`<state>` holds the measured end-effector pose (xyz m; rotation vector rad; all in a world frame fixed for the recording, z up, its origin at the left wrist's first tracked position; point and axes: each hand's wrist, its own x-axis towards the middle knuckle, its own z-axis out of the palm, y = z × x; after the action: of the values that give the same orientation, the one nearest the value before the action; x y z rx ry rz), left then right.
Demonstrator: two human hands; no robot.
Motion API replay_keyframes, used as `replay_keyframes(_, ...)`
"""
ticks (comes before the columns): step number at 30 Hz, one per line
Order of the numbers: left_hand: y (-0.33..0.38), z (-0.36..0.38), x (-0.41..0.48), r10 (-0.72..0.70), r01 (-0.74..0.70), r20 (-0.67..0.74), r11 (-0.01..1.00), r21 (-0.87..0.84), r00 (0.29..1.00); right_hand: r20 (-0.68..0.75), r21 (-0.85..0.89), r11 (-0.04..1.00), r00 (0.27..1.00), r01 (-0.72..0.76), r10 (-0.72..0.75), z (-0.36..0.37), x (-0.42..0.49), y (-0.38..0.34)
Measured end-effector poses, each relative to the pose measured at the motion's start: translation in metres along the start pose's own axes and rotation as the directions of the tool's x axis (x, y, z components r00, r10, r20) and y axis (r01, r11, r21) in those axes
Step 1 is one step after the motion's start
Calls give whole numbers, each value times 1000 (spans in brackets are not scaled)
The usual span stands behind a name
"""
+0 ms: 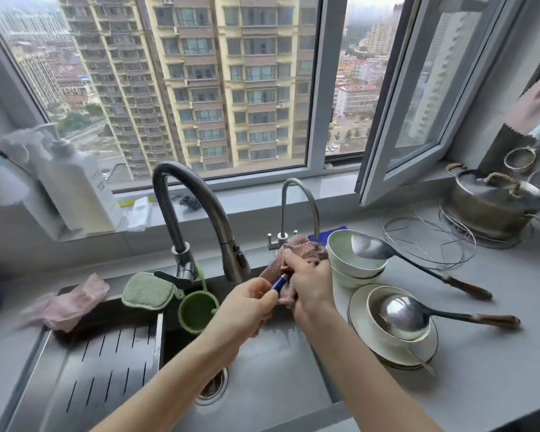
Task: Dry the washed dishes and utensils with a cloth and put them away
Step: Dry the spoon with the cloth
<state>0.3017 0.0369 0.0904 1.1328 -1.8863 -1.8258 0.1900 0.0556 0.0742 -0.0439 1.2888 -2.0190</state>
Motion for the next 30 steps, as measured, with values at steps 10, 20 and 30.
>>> replay_keyframes(10,-30,-127,-47,329,-257,-144,892,371,933,-113,122,991,993,50,-36,48,0,-4)
replay_keyframes(20,-19,-229,-65,82,-106,-125,974,-200,989,500,-317,945,860,74,100,161,-103,75)
replay_keyframes(30,-18,-346,-107,458,79,-561,722,688,689,696,-383,853,718,356,13,253,-134,131)
